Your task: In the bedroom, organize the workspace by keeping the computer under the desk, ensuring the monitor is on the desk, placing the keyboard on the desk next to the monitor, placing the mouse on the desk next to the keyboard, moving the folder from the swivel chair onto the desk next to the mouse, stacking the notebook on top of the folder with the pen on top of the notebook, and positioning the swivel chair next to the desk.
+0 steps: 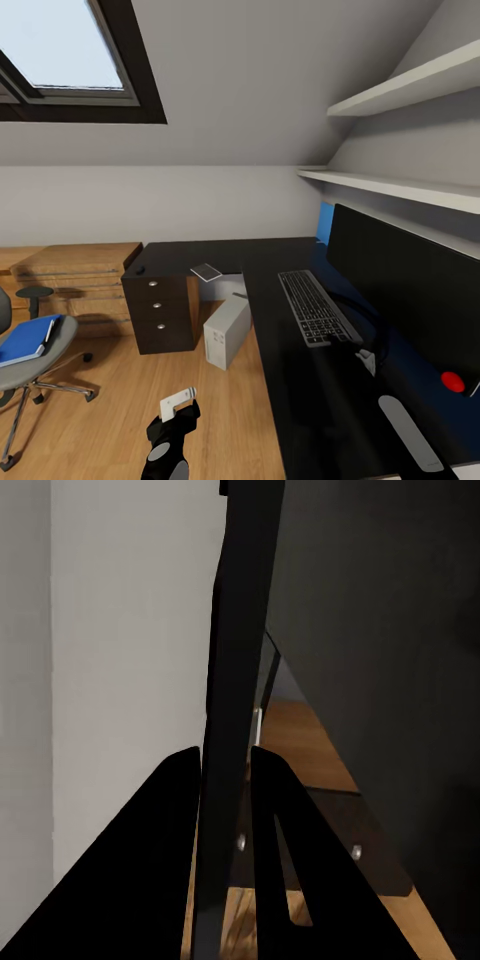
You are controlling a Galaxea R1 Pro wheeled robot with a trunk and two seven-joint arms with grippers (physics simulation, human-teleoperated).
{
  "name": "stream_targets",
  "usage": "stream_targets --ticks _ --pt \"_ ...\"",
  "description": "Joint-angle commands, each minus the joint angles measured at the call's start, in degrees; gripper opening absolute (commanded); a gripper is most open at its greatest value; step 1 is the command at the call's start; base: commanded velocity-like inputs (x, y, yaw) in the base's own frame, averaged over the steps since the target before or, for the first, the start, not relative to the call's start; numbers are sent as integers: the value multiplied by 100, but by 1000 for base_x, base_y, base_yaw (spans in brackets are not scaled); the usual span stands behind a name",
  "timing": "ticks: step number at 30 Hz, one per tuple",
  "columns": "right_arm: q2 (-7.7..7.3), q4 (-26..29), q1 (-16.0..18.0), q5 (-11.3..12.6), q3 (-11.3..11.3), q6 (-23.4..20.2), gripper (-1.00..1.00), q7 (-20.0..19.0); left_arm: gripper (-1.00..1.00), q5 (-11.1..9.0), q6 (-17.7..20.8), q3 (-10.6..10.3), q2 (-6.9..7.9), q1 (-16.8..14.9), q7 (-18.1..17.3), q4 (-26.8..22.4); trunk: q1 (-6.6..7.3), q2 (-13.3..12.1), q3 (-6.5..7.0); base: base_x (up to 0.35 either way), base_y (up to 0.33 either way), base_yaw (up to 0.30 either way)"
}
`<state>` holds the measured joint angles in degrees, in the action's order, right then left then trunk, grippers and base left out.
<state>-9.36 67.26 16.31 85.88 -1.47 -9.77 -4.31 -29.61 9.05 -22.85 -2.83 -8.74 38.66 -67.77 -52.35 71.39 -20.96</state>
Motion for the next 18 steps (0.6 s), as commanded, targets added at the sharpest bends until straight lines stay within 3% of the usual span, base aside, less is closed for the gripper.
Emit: stream_targets --ticks 1,7,18 --pt "-4 -2 4 66 -5 -14 -100 -39 100 -19 24 -9 0 -5 37 -8 -23 46 -25 0 0 0" --pt "-13 -11 4 85 -2 -25 -100 -329 100 -19 26 -9 2 -5 36 -8 -155 287 -133 0 0 0" --pt "-11 -20 4 103 7 -25 -100 -392 100 -19 24 -1 2 -5 36 -8 -396 728 -330 0 0 0"
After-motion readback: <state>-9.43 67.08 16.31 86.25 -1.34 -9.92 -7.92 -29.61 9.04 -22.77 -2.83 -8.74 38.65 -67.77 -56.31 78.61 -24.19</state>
